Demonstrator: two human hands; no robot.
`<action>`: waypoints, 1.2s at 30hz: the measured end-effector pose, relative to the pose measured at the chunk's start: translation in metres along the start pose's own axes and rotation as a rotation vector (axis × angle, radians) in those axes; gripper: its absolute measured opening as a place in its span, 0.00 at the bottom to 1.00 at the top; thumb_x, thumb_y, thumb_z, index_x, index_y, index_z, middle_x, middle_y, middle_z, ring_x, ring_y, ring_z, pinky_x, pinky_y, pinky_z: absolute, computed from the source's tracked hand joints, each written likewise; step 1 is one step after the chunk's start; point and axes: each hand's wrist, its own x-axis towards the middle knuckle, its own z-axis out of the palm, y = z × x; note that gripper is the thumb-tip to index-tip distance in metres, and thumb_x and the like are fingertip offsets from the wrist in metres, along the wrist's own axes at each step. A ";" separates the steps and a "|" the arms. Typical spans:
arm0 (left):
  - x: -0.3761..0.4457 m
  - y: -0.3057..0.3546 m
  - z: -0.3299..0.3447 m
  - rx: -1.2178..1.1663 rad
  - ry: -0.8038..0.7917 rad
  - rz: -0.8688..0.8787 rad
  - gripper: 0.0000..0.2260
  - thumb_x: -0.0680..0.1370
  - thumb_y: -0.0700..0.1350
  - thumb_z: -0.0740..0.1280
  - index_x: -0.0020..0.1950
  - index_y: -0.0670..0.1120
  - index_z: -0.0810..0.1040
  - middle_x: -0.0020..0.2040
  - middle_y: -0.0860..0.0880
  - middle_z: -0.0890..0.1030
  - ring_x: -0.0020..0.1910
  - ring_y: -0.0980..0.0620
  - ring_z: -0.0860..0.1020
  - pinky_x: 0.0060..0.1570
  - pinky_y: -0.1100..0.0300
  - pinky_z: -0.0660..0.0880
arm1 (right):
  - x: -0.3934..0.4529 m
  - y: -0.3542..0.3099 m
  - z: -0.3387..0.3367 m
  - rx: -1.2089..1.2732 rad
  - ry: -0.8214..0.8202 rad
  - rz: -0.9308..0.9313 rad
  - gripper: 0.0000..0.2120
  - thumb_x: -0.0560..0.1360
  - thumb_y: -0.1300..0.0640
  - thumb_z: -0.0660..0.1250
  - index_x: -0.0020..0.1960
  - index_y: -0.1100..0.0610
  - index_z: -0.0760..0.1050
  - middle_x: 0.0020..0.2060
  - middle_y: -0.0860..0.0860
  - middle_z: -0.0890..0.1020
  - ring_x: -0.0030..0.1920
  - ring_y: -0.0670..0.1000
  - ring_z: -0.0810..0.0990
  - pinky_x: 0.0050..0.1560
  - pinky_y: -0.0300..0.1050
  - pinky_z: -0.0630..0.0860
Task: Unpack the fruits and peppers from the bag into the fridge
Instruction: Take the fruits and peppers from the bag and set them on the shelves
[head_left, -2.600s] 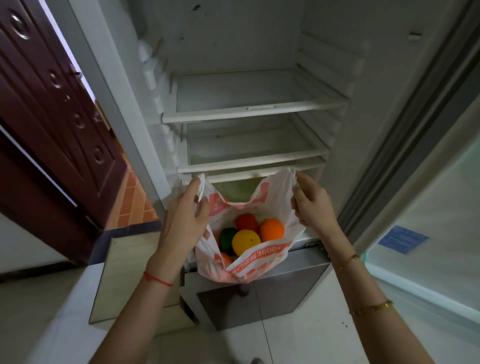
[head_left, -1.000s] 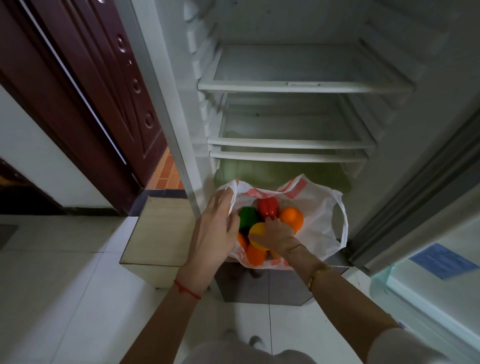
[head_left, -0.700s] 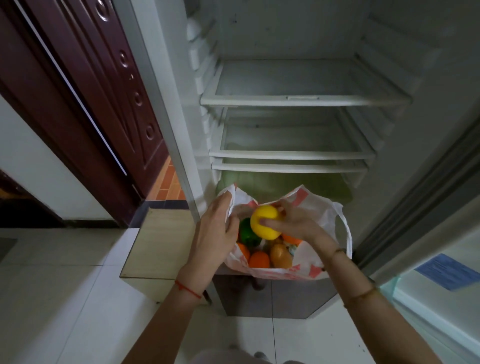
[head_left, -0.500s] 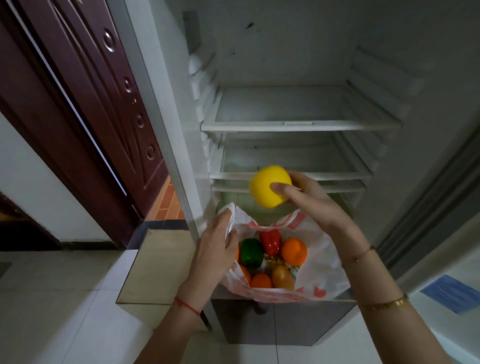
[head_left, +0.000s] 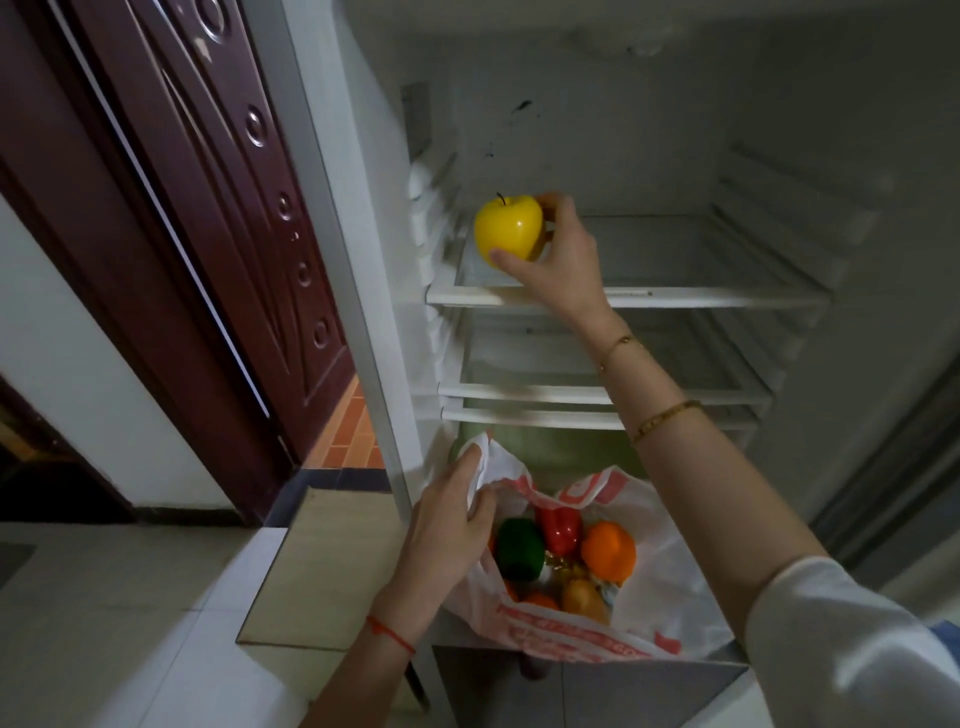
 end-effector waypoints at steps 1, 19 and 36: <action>0.001 -0.001 0.000 0.000 -0.004 0.004 0.25 0.83 0.47 0.59 0.78 0.56 0.57 0.73 0.52 0.70 0.60 0.63 0.69 0.57 0.70 0.66 | 0.003 0.002 0.005 -0.011 -0.016 0.012 0.34 0.66 0.48 0.78 0.66 0.57 0.68 0.61 0.53 0.77 0.57 0.53 0.77 0.52 0.44 0.76; -0.006 -0.002 0.006 -0.002 0.034 0.013 0.24 0.82 0.46 0.59 0.78 0.56 0.58 0.65 0.49 0.76 0.55 0.54 0.77 0.50 0.65 0.72 | -0.105 0.017 -0.038 0.077 -0.094 0.070 0.17 0.76 0.50 0.68 0.39 0.63 0.75 0.32 0.56 0.79 0.33 0.53 0.78 0.38 0.49 0.77; -0.023 0.006 0.009 -0.015 0.071 0.034 0.24 0.82 0.43 0.59 0.77 0.55 0.59 0.58 0.36 0.77 0.45 0.45 0.80 0.42 0.58 0.78 | -0.257 0.170 -0.009 -0.904 -0.869 0.354 0.32 0.79 0.50 0.62 0.78 0.57 0.53 0.73 0.58 0.65 0.73 0.59 0.64 0.73 0.52 0.61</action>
